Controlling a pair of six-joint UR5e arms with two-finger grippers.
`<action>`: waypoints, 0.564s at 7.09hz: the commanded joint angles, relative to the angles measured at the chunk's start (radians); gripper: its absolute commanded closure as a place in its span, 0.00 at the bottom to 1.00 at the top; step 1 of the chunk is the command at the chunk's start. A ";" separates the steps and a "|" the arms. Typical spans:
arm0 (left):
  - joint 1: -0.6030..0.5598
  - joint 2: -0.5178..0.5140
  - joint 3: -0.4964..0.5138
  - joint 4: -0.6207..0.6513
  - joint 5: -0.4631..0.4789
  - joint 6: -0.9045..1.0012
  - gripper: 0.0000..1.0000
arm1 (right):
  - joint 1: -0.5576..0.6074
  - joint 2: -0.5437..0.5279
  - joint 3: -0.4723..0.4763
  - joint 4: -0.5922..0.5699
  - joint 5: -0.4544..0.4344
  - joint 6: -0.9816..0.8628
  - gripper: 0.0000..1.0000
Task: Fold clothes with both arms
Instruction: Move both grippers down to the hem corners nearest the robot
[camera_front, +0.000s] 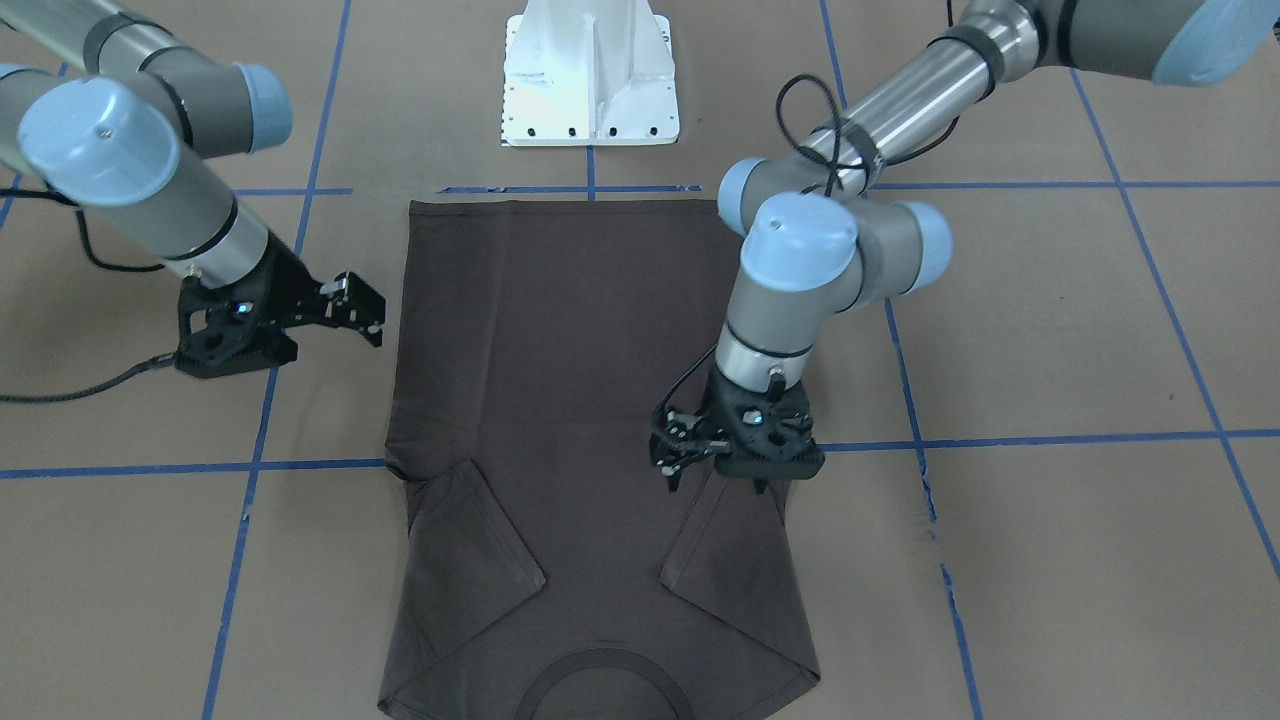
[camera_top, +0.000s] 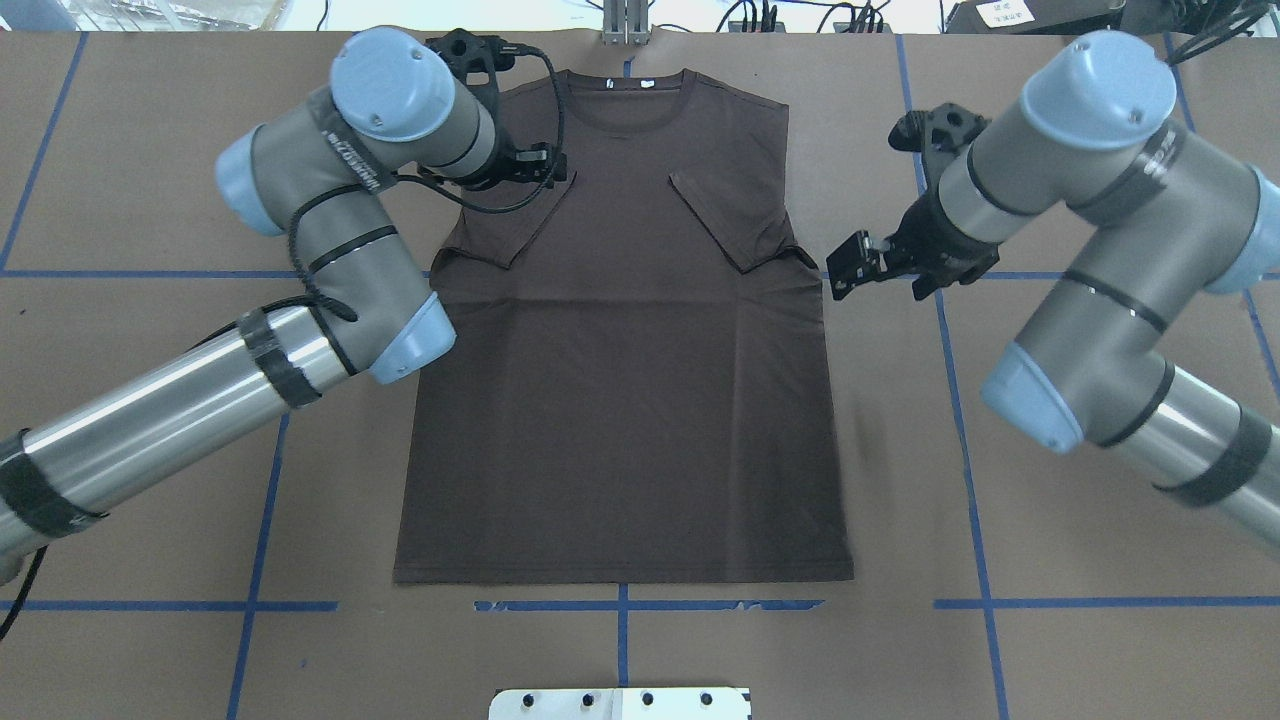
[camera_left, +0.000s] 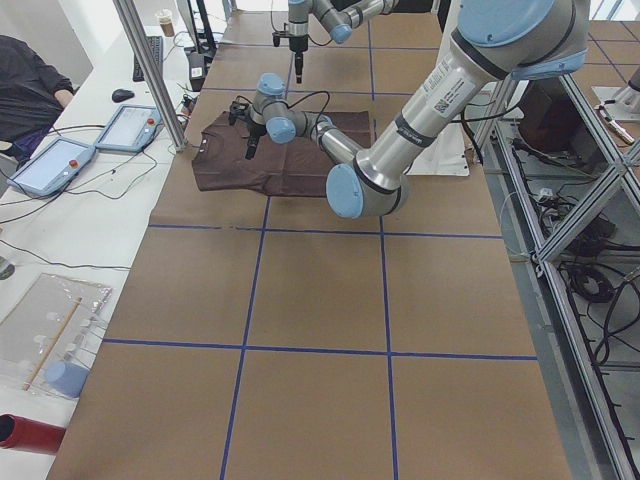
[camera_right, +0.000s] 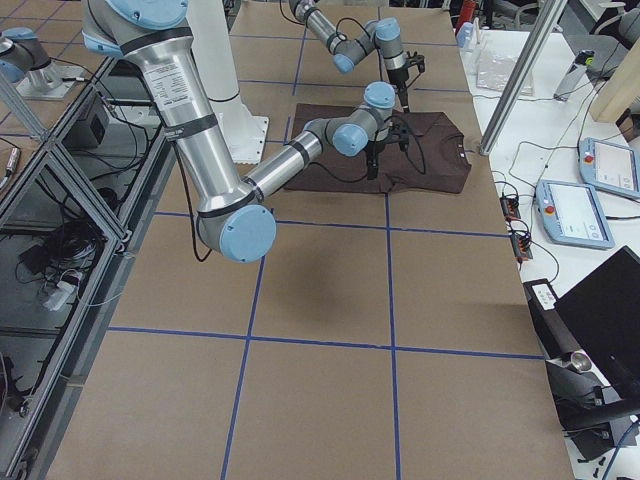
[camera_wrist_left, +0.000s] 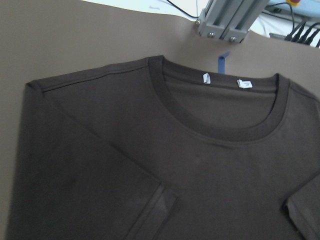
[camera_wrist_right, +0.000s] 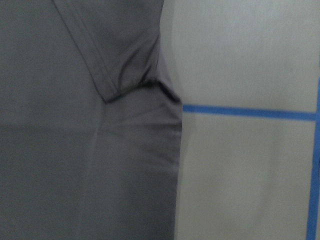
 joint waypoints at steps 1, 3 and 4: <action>-0.021 0.152 -0.228 0.099 -0.022 0.124 0.00 | -0.266 -0.101 0.123 0.034 -0.219 0.239 0.00; -0.023 0.160 -0.252 0.145 -0.022 0.127 0.00 | -0.429 -0.165 0.139 0.170 -0.333 0.406 0.00; -0.024 0.162 -0.278 0.146 -0.022 0.125 0.00 | -0.482 -0.231 0.139 0.248 -0.393 0.498 0.00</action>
